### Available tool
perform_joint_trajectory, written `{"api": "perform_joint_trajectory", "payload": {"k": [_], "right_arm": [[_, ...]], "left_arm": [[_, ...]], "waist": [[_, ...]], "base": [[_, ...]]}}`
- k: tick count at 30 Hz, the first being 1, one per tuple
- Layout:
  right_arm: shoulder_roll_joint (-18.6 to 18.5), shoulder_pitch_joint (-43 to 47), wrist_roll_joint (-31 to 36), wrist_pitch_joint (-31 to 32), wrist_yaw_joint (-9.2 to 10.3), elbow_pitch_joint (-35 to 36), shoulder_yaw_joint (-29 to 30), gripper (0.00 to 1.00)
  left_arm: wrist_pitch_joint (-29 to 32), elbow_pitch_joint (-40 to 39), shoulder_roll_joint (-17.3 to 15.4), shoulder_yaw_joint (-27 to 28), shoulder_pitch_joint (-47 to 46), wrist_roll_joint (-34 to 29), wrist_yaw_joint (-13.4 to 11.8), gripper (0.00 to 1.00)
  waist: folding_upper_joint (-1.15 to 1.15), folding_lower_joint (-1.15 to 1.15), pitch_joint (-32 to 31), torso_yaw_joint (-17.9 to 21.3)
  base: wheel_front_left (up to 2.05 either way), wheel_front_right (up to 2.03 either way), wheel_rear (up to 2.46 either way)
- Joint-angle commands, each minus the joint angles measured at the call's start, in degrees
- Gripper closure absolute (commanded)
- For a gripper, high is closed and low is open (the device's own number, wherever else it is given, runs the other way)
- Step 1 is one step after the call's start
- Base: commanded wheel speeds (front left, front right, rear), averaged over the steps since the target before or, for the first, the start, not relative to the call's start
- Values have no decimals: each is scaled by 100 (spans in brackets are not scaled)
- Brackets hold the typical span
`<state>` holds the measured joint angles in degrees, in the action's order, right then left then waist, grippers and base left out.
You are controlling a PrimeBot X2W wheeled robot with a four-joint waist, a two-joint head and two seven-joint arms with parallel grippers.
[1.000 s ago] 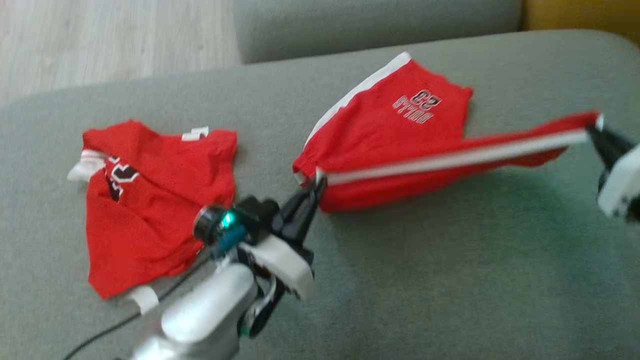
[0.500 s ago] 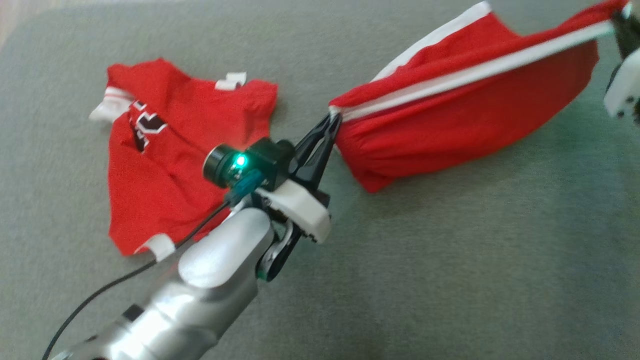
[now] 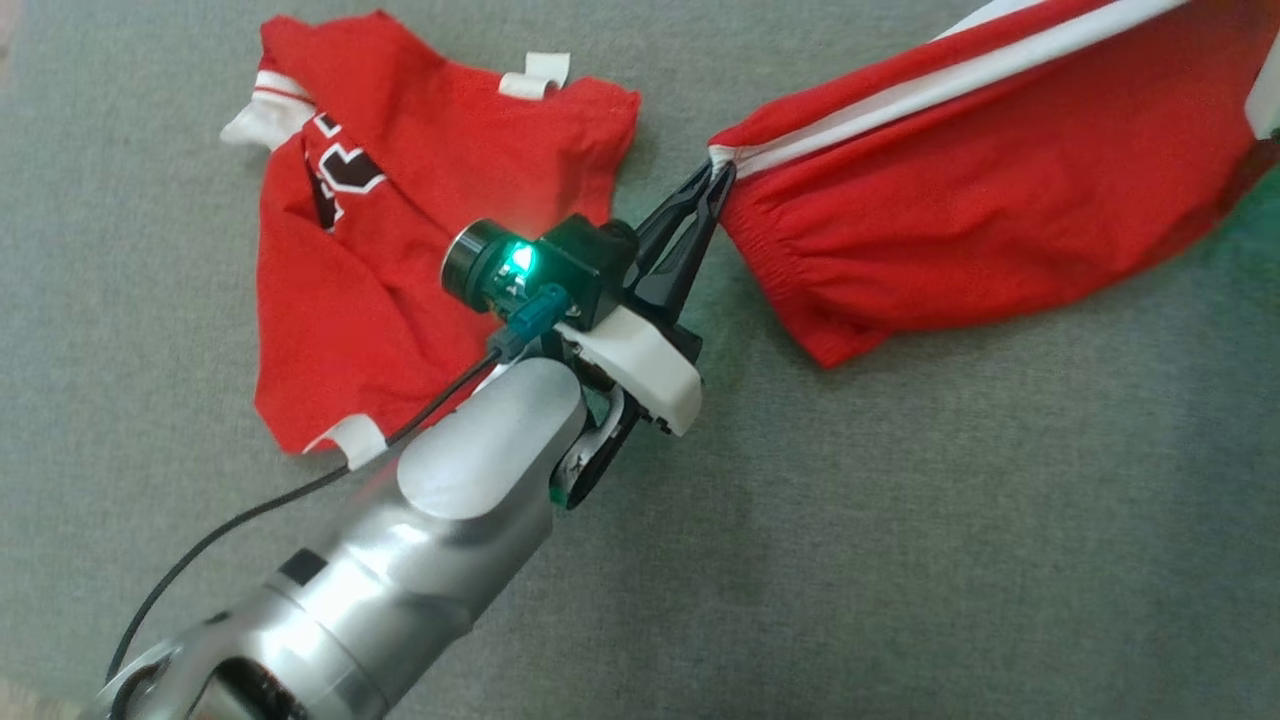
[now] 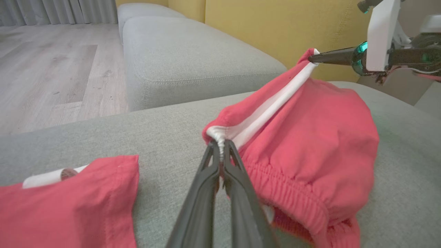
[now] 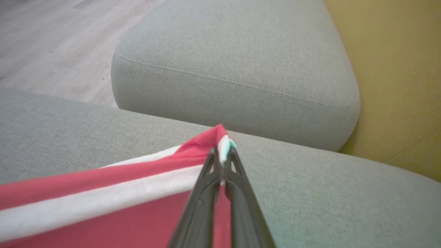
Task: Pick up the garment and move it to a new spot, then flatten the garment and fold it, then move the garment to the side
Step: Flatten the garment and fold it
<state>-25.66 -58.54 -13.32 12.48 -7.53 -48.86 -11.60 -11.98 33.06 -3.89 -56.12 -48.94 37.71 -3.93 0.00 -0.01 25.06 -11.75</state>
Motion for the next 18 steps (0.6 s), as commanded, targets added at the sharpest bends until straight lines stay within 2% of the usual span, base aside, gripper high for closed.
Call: {"api": "perform_joint_trajectory", "payload": {"k": [1, 6, 7, 8, 9, 10, 11, 18], "right_arm": [[8, -185, 46, -109, 4, 77, -58, 100], [52, -363, 45, -230, 4, -292, -154, 100], [51, -399, 56, -266, 4, -362, -159, 82], [51, -399, 56, -266, 4, -362, -159, 82], [55, -436, 57, -324, 4, -426, -143, 0], [65, -471, 55, -385, 4, -492, -114, 0], [79, -498, 61, -456, 4, -546, -110, 0], [130, -501, 7, -1201, 4, -825, -45, 0]], "left_arm": [[-58, -89, -39, 114, -213, -41, 28, 100], [-117, 14, 19, 75, -272, -21, 48, 100], [-128, 36, 27, 73, -287, -19, 42, 100], [-128, 36, 27, 73, -287, -19, 42, 100], [-137, 60, 34, 70, -304, -20, 30, 59], [-146, 84, 41, 64, -320, -23, 20, 17], [-155, 110, 46, 63, -334, -23, 11, 0], [-223, 304, 59, 119, -325, 16, -24, 0]], "waist": [[0, 1, 92, -70], [0, 1, 204, -112], [0, 1, 219, -118], [0, 1, 219, -118], [0, 1, 232, -122], [0, 1, 240, -125], [0, 1, 239, -124], [0, 1, -6, -58]], "base": [[0, 0, 0], [0, 0, 0], [0, 0, 0], [0, 0, 0], [0, 0, 0], [0, 0, 0], [0, 0, 0], [0, 0, 0]]}}
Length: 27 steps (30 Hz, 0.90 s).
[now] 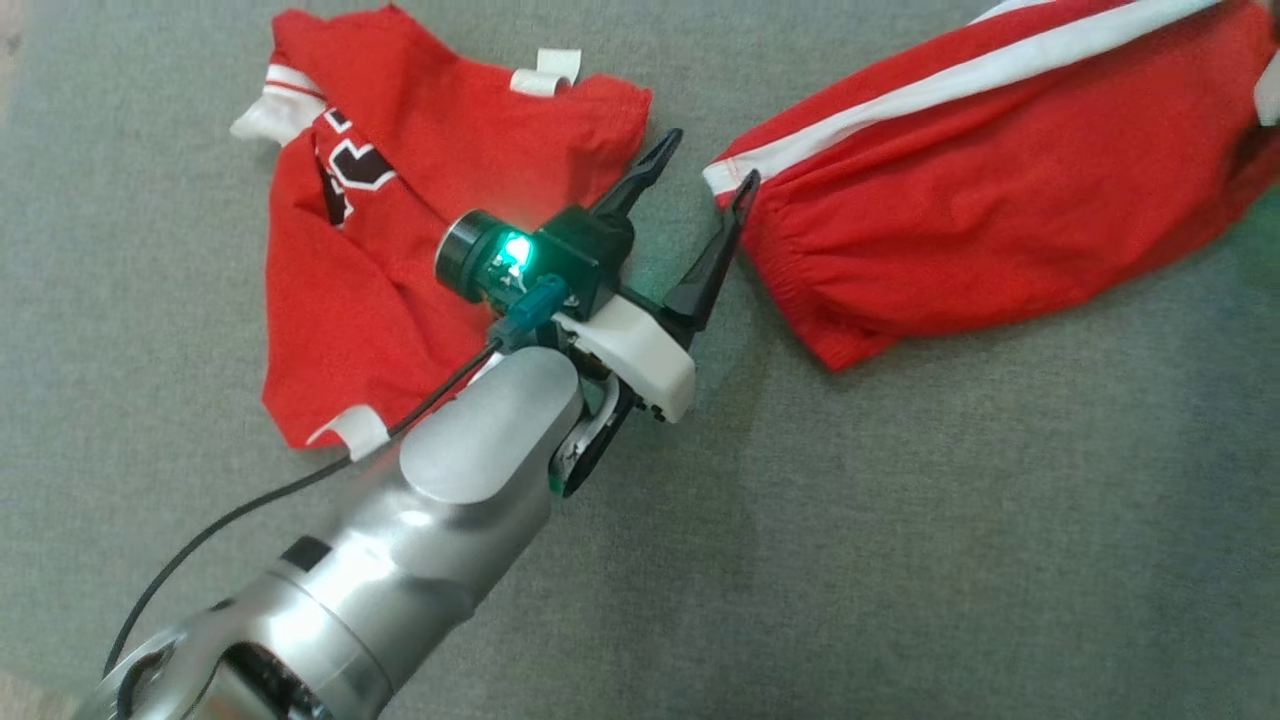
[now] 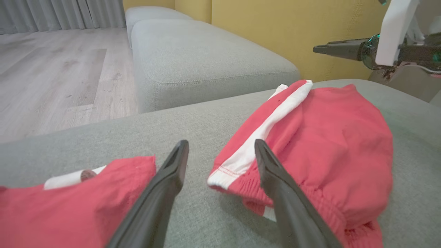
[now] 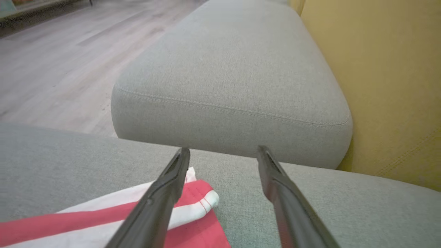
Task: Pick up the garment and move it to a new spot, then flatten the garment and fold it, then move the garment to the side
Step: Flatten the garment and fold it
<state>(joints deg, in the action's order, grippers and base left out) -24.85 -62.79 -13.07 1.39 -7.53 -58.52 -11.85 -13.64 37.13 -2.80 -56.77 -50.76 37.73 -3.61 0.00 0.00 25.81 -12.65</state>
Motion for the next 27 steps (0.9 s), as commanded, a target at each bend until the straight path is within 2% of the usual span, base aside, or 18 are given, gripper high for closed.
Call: {"api": "perform_joint_trajectory", "payload": {"k": [1, 8, 12, 17, 21, 22, 23, 27], "right_arm": [[63, -57, -66, -200, 4, 118, -7, 0], [302, 326, -810, -1159, 4, 343, 99, 0], [482, 898, -1320, -1514, 4, 948, 13, 0], [664, 1941, -1639, -1626, 4, 1968, 29, 0], [1113, 2931, -1525, -1636, 4, 2751, 315, 0], [1275, 3195, -1460, -1636, 4, 2921, 427, 0], [1600, 3724, -1233, -1637, 4, 3219, 589, 0], [2064, 4696, -834, -1638, 4, 3667, 770, 0]], "left_arm": [[-66, -73, -60, 203, -126, 18, -62, 0], [-126, -77, -264, 633, 99, 84, -271, 0], [-133, -623, -531, 1285, 393, -83, -548, 0], [-134, -1491, -859, 2085, 1142, -468, -792, 0], [-135, -2008, -1002, 2574, 1943, -731, -847, 0], [-135, -2087, -1011, 2679, 2158, -768, -844, 0], [-135, -2197, -1019, 2851, 2574, -872, -847, 0], [-135, -2344, -911, 3155, 3320, -1048, -802, 0]], "waist": [[0, 0, -146, 50], [0, 0, -750, 197], [0, 0, -1117, 294], [0, 0, -1526, 431], [0, 0, -1821, 564], [0, 0, -1888, 600], [0, 0, -2011, 666], [0, 0, -2181, 764]], "base": [[0, 0, 0], [0, 0, 0], [0, 0, 0], [0, 0, 0], [0, 0, 0], [0, 0, 0], [0, 0, 0], [0, 0, 0]]}}
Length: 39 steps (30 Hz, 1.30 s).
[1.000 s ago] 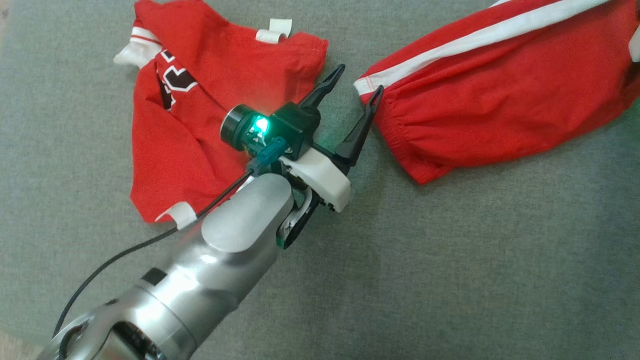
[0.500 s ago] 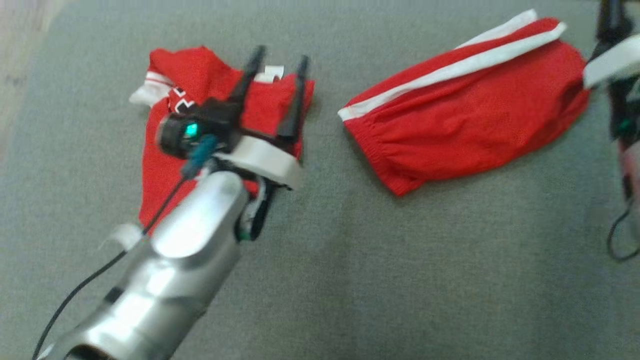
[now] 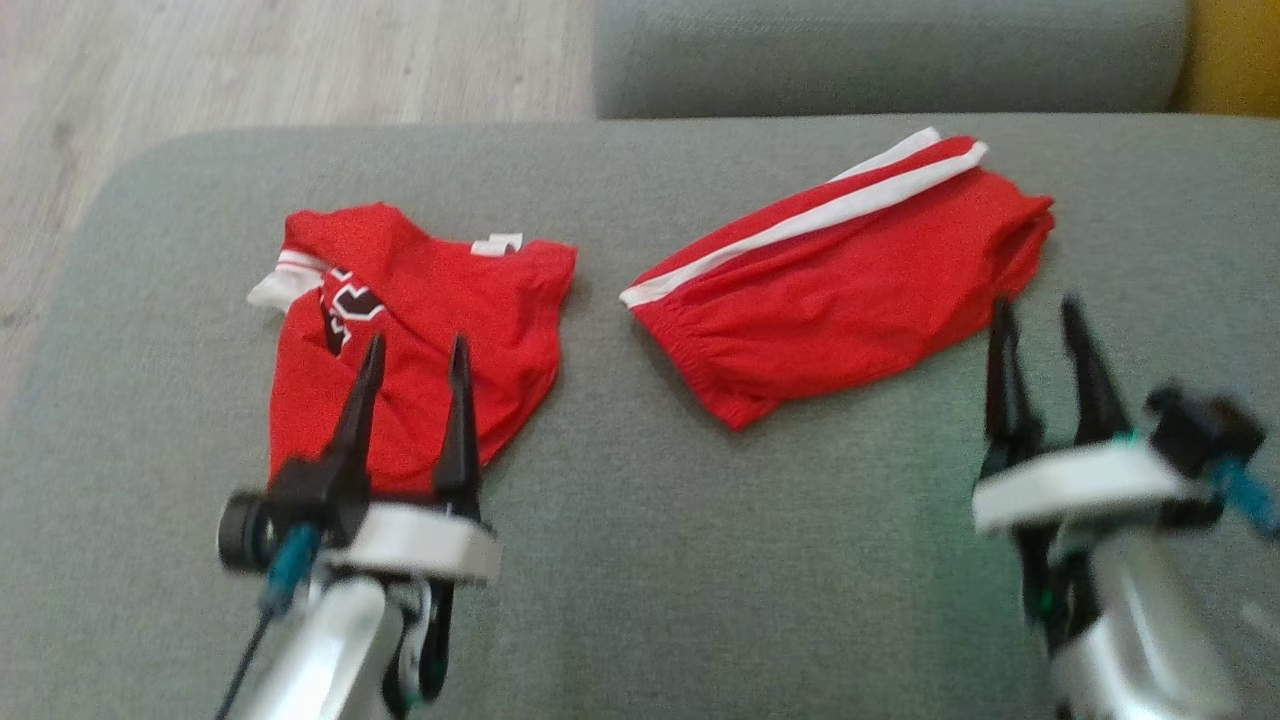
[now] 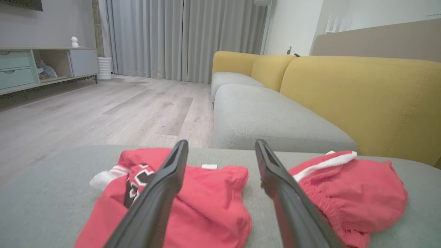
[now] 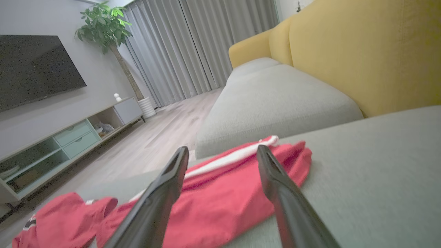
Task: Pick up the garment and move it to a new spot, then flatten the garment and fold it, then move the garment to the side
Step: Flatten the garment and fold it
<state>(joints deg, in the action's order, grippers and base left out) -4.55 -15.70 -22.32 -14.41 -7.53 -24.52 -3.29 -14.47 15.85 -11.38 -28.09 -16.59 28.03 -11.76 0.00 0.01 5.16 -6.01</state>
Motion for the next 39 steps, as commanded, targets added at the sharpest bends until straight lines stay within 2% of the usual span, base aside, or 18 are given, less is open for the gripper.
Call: {"api": "perform_joint_trajectory", "payload": {"k": [1, 5, 10, 15, 20, 24, 30, 39], "right_arm": [[88, 191, 144, -58, 4, 343, -74, 0], [159, 738, 311, -58, 4, 502, -113, 0], [165, 864, 253, -58, 4, 568, -181, 0], [166, 663, 482, 59, 4, 607, -26, 0], [167, 37, 925, 571, 4, 525, 367, 0], [126, -770, 1304, 1177, 4, 165, 910, 0], [15, -2116, 1800, 1995, 4, -815, 1992, 0], [-445, -3288, 3008, 2220, 4, -2117, 3081, 0]], "left_arm": [[-52, -226, -11, 349, 66, -121, 34, 0], [-52, -173, 161, 533, 525, -320, 154, 0], [-52, -142, 312, 720, 644, -538, 287, 0], [-52, -143, 474, 878, 487, -768, 465, 0], [-52, -158, 598, 980, 183, -951, 624, 0], [-52, -115, 686, 1016, -22, -1046, 739, 0], [-52, -52, 790, 1018, -284, -1128, 872, 0], [-52, -40, 845, 949, -475, -1113, 937, 0]], "waist": [[0, -1, -142, 118], [0, -1, -198, 173], [0, -1, -165, 180], [0, -1, 93, 86], [0, -1, 603, -75], [0, -1, 992, -226], [0, -1, 1445, -500], [0, -1, 1796, -851]], "base": [[0, 0, 0], [0, 0, 0], [0, 0, 0], [0, 0, 0], [0, 0, 0], [0, 0, 0], [0, 0, 0], [0, 0, 0]]}}
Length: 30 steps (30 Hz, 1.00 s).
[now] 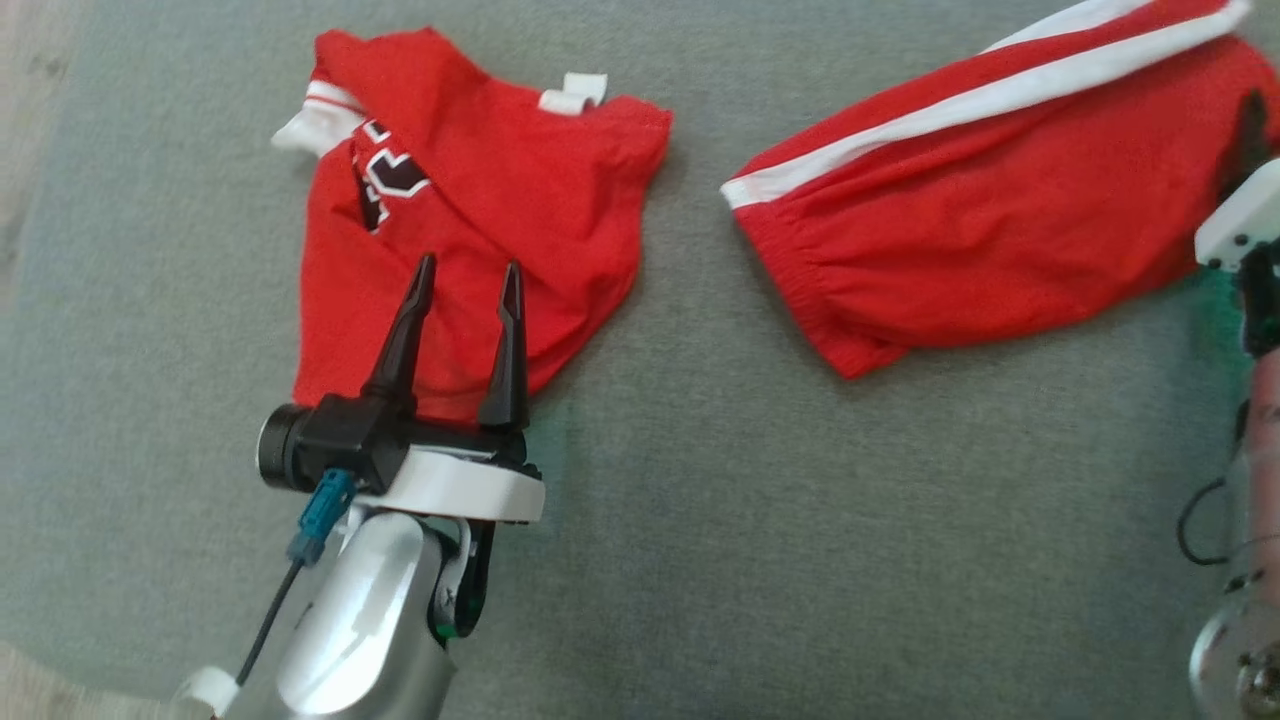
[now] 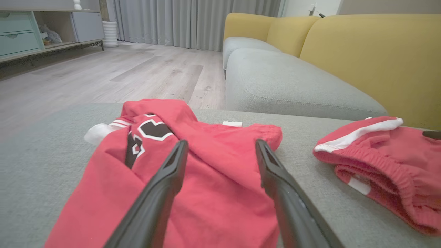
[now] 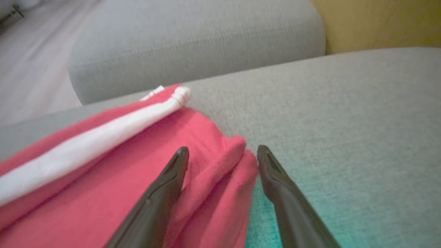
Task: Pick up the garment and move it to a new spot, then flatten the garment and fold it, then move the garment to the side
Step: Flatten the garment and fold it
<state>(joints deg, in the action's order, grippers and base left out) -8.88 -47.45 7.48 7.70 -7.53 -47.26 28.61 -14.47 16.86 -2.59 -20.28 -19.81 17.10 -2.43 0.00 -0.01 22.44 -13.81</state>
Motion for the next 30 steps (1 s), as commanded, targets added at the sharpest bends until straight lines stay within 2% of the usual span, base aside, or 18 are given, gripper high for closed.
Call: {"api": "perform_joint_trajectory", "payload": {"k": [1, 7, 8, 9, 20, 24, 30], "right_arm": [[-44, -173, 129, 44, 4, 13, -80, 0], [-106, -390, 416, 218, 4, -723, 11, 0], [-88, -416, 413, 210, 4, -822, -6, 12], [-67, -449, 381, 164, 4, -904, -18, 100], [-132, -370, -236, -789, 4, -1266, -299, 100], [-333, -103, -593, -1066, 4, -1283, -301, 100], [-714, 308, -1071, -1221, 4, -1284, 129, 100]], "left_arm": [[-52, -147, -33, 162, -161, -4, 1, 0], [-52, -182, -31, 121, -148, 83, -74, 0], [-52, -178, -30, 127, -141, 84, -85, 0], [-52, -171, -30, 135, -137, 85, -97, 0], [-52, -103, -30, 251, -77, -2, -100, 0], [-52, -63, -30, 308, -29, -73, -69, 0], [-52, -16, -29, 348, 43, -130, -32, 0]], "waist": [[0, 1, 82, -87], [0, 1, 109, -81], [0, 1, 101, -61], [0, 1, 93, -37], [0, 1, -169, 390], [0, 1, -297, 575], [0, 1, -449, 727]], "base": [[0, 0, 0], [0, 0, 0], [0, 0, 0], [0, 0, 0], [0, 0, 0], [0, 0, 0], [0, 0, 0]]}}
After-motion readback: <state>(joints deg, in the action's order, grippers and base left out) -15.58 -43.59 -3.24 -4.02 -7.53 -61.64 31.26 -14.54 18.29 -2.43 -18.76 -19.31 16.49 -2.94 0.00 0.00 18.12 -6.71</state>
